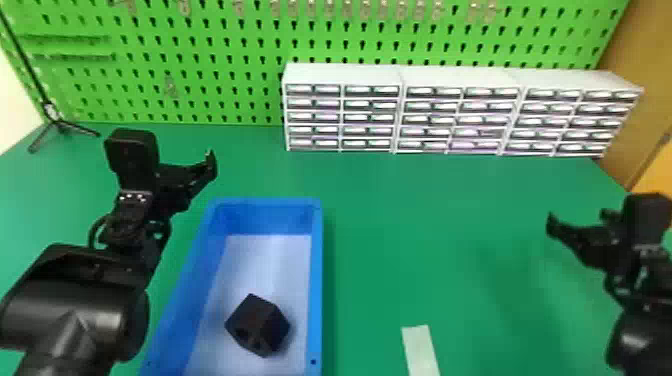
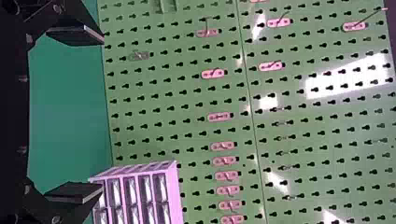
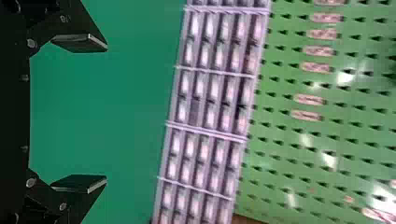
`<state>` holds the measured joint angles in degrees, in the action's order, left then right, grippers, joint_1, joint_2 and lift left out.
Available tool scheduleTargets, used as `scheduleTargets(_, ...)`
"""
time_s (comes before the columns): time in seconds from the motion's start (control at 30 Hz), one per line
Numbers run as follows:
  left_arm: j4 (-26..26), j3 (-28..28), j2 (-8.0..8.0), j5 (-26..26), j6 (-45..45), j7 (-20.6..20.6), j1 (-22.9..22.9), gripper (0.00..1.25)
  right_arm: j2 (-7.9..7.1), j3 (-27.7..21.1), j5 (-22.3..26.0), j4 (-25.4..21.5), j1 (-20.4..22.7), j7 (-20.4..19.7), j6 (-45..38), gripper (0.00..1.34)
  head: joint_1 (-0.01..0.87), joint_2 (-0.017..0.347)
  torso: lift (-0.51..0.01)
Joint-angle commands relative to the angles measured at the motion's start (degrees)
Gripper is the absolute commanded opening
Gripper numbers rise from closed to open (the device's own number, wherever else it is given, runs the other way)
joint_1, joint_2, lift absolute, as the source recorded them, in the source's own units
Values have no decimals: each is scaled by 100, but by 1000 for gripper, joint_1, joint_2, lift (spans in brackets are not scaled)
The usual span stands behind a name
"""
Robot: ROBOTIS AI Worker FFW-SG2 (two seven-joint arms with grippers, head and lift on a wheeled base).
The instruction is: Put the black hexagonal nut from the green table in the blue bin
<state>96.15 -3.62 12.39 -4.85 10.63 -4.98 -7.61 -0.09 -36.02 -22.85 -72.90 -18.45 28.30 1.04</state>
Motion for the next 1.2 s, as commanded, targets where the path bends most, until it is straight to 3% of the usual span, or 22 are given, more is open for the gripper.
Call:
scheduleTargets(0.0, 0, -51, -9, -34, 0, -3, -13, 1078, 14, 333, 457, -436, -19, -290, 115, 1052, 683, 28, -96)
scheduleTargets(0.13, 0, -113, -9, -122, 0, -135, -4, 1078, 14, 799, 1486, -744, 78, -686, 10, 1052, 683, 28, -96)
scheduleTargets(0.37, 0, -253, -26, -306, -35, -205, -21, 1078, 14, 1730, 2356, -1420, 482, -1406, -394, 1051, 683, 28, -96)
scheduleTargets(0.63, 0, -262, -149, -403, -44, -205, 49, 1078, 14, 2794, 2778, -1930, 860, -2092, -799, 1051, 683, 28, -96)
scheduleTargets(0.93, 0, -306, -246, -482, -9, -205, 49, 1078, 14, 3497, 3085, -1948, 895, -2575, -825, 1054, 683, 28, -96)
scheduleTargets(1.17, 0, -280, -246, -605, 141, -56, 75, 1078, -35, 3682, 2936, -1948, 957, -2611, -834, 1052, 683, 28, -96)
